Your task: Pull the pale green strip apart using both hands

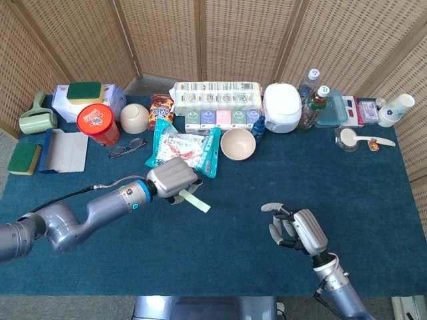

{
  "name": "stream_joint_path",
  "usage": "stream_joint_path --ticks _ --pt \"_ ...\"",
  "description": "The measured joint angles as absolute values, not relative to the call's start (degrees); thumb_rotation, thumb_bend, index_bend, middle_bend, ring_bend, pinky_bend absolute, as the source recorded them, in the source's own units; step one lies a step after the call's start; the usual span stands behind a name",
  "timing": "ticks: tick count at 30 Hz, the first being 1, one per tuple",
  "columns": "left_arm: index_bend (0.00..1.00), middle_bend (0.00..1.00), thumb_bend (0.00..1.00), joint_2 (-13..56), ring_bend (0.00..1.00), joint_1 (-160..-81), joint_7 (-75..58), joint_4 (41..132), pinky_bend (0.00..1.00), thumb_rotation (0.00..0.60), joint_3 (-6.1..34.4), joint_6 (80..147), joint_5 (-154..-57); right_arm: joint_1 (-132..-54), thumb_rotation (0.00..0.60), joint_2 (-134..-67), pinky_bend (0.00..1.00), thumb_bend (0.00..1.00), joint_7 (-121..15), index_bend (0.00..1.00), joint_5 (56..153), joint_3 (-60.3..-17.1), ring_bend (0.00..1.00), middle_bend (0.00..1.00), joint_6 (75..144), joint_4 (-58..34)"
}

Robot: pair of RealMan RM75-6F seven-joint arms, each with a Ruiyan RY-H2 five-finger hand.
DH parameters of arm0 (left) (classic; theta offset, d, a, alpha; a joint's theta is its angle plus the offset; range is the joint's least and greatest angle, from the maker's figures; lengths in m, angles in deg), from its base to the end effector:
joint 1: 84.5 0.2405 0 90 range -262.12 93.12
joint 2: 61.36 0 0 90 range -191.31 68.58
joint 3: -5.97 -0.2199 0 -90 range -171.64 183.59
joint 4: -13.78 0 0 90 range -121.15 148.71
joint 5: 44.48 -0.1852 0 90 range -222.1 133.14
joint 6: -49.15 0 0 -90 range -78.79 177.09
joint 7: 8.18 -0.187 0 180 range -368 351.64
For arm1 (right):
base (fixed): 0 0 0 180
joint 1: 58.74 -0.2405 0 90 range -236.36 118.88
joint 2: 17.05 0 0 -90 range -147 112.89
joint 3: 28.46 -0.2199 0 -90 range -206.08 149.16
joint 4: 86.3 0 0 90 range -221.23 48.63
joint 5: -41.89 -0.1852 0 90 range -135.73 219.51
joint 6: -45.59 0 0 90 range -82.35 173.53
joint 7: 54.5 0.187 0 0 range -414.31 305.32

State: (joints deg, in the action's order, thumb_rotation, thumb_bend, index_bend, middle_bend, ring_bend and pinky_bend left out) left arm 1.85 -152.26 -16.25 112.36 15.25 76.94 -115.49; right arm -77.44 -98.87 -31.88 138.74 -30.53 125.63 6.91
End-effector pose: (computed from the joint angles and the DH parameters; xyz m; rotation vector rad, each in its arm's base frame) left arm 0.0048 0.3528 0.0314 -2.4531 -0.5782 -0.7520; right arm -0.1413 -0.2490 0.0598 1.5398 -1.3495 1.6142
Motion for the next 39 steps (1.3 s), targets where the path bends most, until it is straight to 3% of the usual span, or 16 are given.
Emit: stream_joint_path --ticks 2,6,10,21,33,39 --pt "0.67 1.00 0.41 1.9 1.00 -152.5 -16.3 112.4 1.00 0.600 15.2 76.9 -115.4 -77.6 0.600 -99.4 0.89 0.50 -31.7 0.31 139.2 -30.8 0.99 0.99 126.3 6.6" --pt "0.67 1.00 0.41 2.2 1.00 -153.0 -16.5 112.5 1.00 0.600 15.1 76.8 -115.3 -78.1 0.600 -100.4 0.98 0.50 -32.4 0.30 140.2 -31.5 1.00 1.00 127.5 6.1" --pt "0.67 1.00 0.41 2.5 1.00 -153.6 -16.7 112.5 1.00 0.600 15.1 76.6 -114.9 -78.6 0.600 -101.5 1.00 0.50 -34.3 0.30 140.6 -32.1 1.00 1.00 127.9 5.8" --pt "0.67 1.00 0.41 2.9 1.00 -155.1 -17.5 112.7 1.00 0.600 14.8 76.2 -113.7 -80.6 0.600 -105.8 1.00 0.50 -37.8 0.51 140.8 -33.1 1.00 1.00 127.7 4.6" --pt "0.67 1.00 0.41 3.8 1.00 -156.7 -18.1 112.8 1.00 0.600 14.5 75.6 -112.3 -81.9 0.600 -109.3 1.00 0.47 -41.3 0.46 139.9 -34.1 1.00 1.00 127.2 2.8" --pt "0.67 1.00 0.41 4.1 1.00 -157.3 -18.5 112.8 1.00 0.600 14.1 75.6 -111.5 -82.2 0.600 -110.2 1.00 0.32 -43.1 0.33 139.7 -34.1 1.00 1.00 127.2 2.2"
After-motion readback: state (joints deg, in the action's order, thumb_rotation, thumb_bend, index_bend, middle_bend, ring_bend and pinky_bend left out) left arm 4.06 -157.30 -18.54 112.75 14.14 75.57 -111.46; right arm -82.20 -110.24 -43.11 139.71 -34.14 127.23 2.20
